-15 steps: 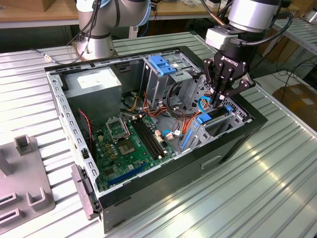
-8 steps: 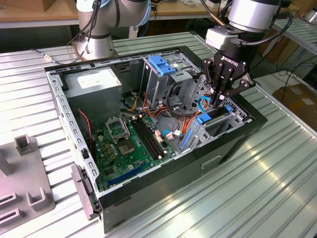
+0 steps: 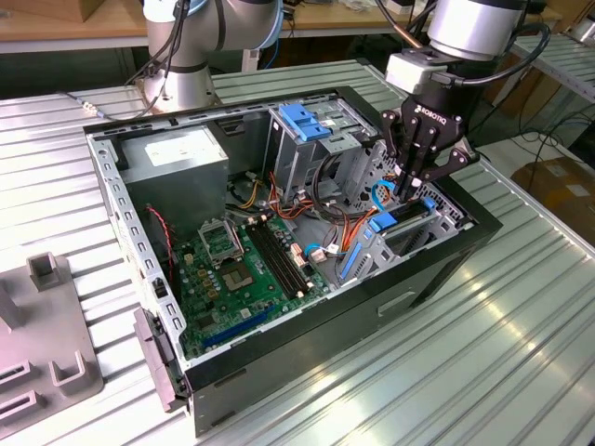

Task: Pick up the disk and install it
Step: 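Insert the second disk wire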

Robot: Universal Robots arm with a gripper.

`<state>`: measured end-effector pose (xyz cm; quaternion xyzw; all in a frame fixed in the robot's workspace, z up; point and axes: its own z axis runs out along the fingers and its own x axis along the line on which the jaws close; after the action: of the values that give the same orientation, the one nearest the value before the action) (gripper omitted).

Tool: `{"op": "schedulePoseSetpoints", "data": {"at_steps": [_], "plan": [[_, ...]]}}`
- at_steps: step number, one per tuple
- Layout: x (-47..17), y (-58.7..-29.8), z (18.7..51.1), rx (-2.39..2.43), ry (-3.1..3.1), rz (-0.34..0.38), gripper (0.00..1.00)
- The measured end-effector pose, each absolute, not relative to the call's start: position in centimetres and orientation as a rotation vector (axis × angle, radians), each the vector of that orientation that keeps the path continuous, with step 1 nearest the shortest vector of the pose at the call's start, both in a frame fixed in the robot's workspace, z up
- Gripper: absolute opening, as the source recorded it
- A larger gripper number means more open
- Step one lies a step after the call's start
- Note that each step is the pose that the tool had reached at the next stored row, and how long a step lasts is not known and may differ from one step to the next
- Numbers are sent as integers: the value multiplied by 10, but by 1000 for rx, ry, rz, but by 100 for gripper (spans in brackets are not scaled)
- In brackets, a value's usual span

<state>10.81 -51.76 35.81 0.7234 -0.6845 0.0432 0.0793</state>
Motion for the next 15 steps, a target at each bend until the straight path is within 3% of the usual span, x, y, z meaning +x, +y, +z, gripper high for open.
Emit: {"op": "schedulePoseSetpoints", "data": {"at_steps": [15], "plan": [[103, -518, 358, 2170, -2054, 130, 16]]}}
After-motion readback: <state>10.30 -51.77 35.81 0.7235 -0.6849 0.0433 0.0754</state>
